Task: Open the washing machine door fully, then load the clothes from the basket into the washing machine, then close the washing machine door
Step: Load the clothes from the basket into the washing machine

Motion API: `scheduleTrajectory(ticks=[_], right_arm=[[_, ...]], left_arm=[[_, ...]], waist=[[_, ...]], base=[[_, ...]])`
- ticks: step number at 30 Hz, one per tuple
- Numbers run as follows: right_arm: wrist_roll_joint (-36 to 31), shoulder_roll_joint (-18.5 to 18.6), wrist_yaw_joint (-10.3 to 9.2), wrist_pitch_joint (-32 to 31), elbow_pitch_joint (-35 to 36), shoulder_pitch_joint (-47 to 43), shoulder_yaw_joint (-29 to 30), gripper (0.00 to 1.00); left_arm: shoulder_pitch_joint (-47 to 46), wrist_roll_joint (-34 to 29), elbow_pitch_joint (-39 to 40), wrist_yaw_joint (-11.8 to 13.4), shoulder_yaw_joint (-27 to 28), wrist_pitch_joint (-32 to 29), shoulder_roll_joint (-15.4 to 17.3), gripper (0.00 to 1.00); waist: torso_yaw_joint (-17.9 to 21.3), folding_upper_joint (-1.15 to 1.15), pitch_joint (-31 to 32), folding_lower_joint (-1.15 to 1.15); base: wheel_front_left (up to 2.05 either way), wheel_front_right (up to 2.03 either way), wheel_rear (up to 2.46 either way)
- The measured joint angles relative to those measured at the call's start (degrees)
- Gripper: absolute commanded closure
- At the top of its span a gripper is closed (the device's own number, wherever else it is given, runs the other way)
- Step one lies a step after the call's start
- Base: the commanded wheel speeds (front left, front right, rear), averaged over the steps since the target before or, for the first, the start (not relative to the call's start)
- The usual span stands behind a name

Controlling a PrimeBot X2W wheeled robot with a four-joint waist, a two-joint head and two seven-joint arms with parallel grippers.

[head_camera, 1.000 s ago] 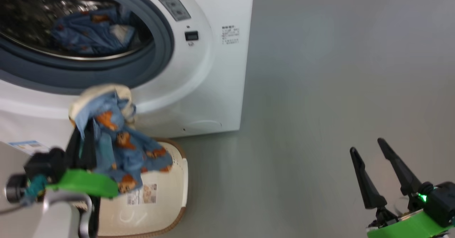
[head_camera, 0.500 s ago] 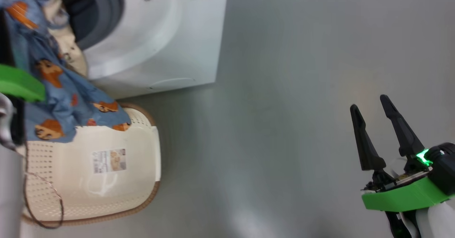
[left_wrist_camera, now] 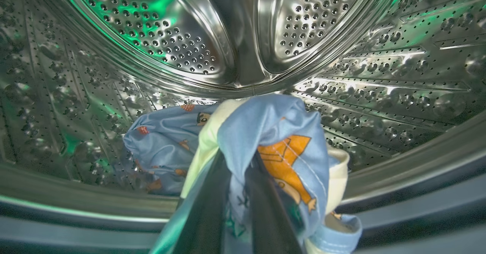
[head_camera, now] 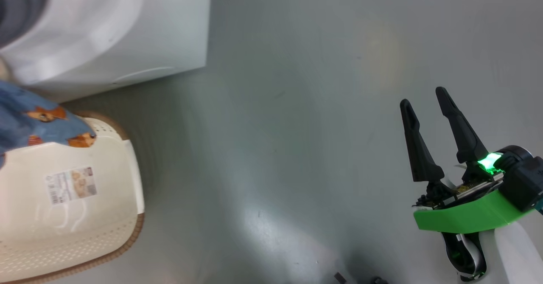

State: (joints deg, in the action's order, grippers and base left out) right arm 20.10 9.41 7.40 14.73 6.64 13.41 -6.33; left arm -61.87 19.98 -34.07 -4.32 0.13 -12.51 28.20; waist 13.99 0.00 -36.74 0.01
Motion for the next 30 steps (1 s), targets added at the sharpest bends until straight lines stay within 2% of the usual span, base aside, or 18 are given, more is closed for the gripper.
scheduleTrajectory(ticks=[5,8,16,24,30], right_arm=[[0.27,-0.45,0.00,0.00,-0.22,1.10,-0.60,0.00],[0.53,-0.67,0.00,0.00,-0.55,1.13,-1.03,0.00],[1.07,-1.45,0.00,0.00,-1.20,3.02,-2.02,0.00],[1.24,-1.66,0.00,0.00,-1.37,3.03,-2.36,0.00],[1.24,-1.65,0.00,0.00,-1.31,3.03,-2.30,0.00]], left_arm=[[-3.53,-0.35,0.02,0.71,0.78,0.52,2.30,1.00],[-5.10,-1.38,0.31,2.66,1.27,2.15,3.35,1.00],[-11.46,-4.88,3.09,8.71,3.63,14.26,6.12,1.00],[-15.65,-10.16,7.32,10.49,2.18,24.92,9.44,1.00],[-16.19,-10.47,9.34,11.14,2.11,26.13,9.54,1.00]], waist=[[1.85,0.00,-2.04,0.00],[3.24,0.00,-3.21,0.00],[6.30,0.00,-5.66,0.00],[8.42,0.00,-7.27,-0.01],[8.76,0.00,-8.53,-0.01]], base=[[0.00,0.00,0.00],[0.00,0.00,0.00],[0.00,0.00,0.00],[0.00,0.00,0.00],[0.00,0.00,0.00]])
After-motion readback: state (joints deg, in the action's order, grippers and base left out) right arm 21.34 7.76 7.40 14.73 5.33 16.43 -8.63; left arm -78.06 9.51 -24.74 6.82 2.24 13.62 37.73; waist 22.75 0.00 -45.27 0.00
